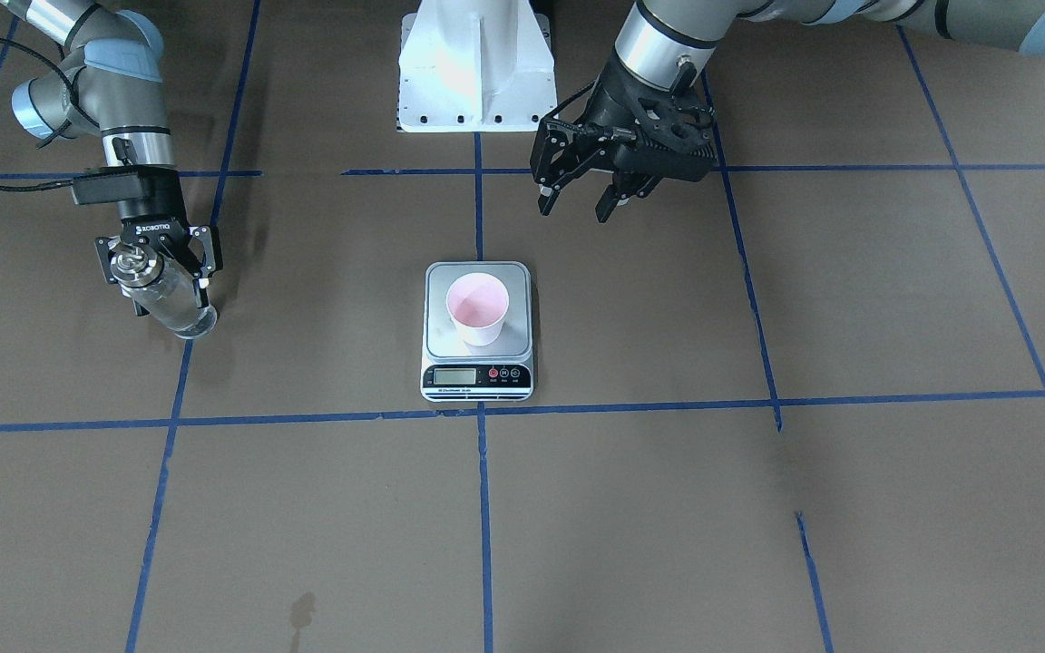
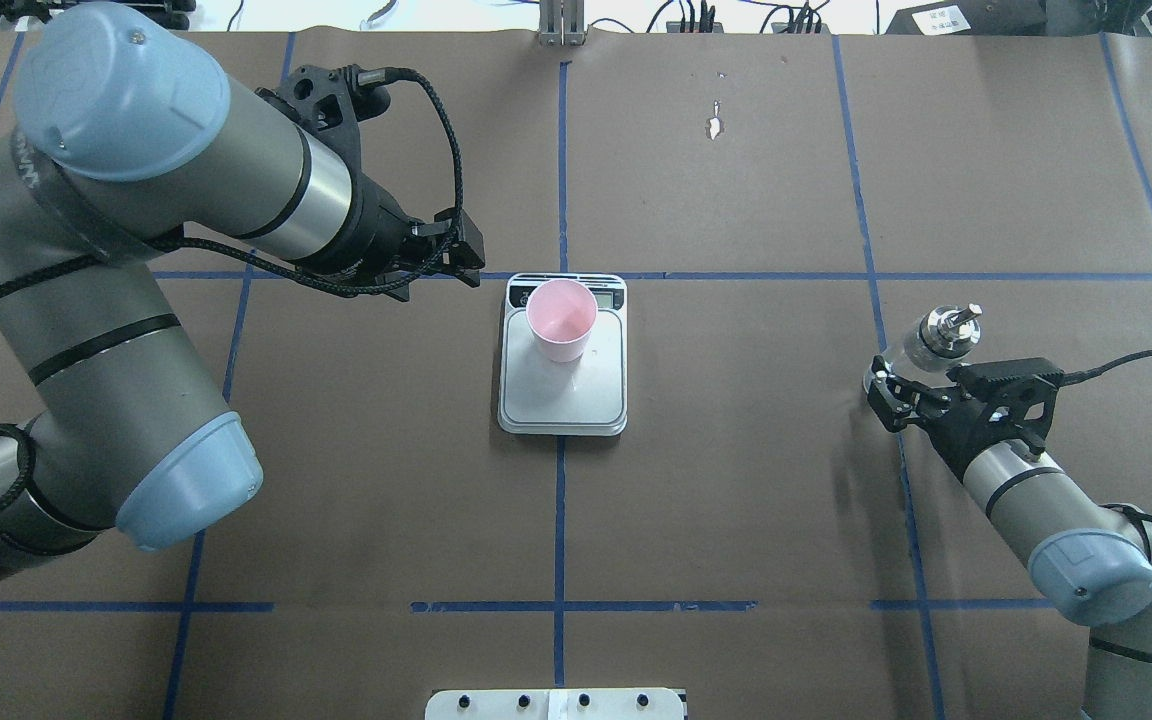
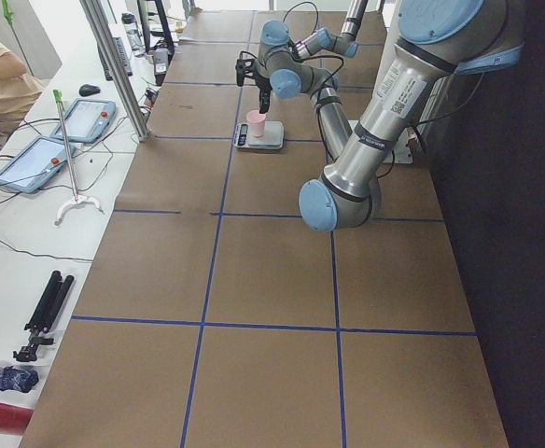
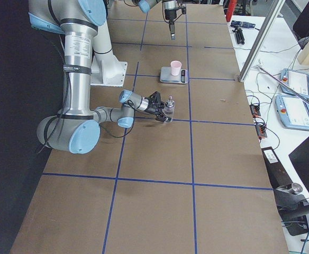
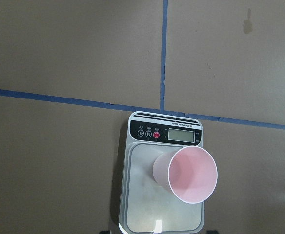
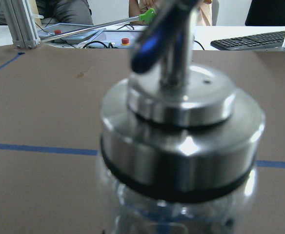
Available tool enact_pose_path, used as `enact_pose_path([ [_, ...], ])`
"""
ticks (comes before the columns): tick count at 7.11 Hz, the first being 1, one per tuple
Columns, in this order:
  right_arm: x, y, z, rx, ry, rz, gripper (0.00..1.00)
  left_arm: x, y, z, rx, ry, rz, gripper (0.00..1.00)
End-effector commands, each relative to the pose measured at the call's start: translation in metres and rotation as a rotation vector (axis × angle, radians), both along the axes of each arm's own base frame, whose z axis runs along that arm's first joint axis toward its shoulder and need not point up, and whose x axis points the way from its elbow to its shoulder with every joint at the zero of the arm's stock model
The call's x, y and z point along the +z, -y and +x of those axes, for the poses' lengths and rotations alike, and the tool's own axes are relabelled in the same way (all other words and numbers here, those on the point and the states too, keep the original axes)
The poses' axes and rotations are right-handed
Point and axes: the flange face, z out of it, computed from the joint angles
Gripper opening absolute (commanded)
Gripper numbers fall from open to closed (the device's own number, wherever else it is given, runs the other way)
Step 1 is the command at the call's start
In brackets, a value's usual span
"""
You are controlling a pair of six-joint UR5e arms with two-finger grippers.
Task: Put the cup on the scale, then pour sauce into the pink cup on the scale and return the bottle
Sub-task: 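Lift the glass bottle with the right gripper and raise it upward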
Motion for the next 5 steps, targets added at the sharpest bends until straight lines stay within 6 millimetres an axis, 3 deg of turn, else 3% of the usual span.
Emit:
enact_pose_path([
  [1,-0.01,0.004,-0.005,-0.001,-0.007,0.023,0.0,0.001,0.0,0.0,-0.001,0.002,-0.001,0.72],
  [3,-0.017,0.01,0.001,0.002,-0.026,0.045,0.0,0.0,0.0,-0.001,-0.004,0.002,0.001,0.72],
  [4,-0.048,0.017,0.002,-0.001,-0.019,0.091,0.0,0.0,0.0,-0.001,-0.004,0.001,0.002,0.72],
  [5,-0.059,0.019,-0.005,-0.008,-0.024,0.101,0.0,-0.007,-0.001,-0.012,-0.016,-0.015,0.015,0.71],
])
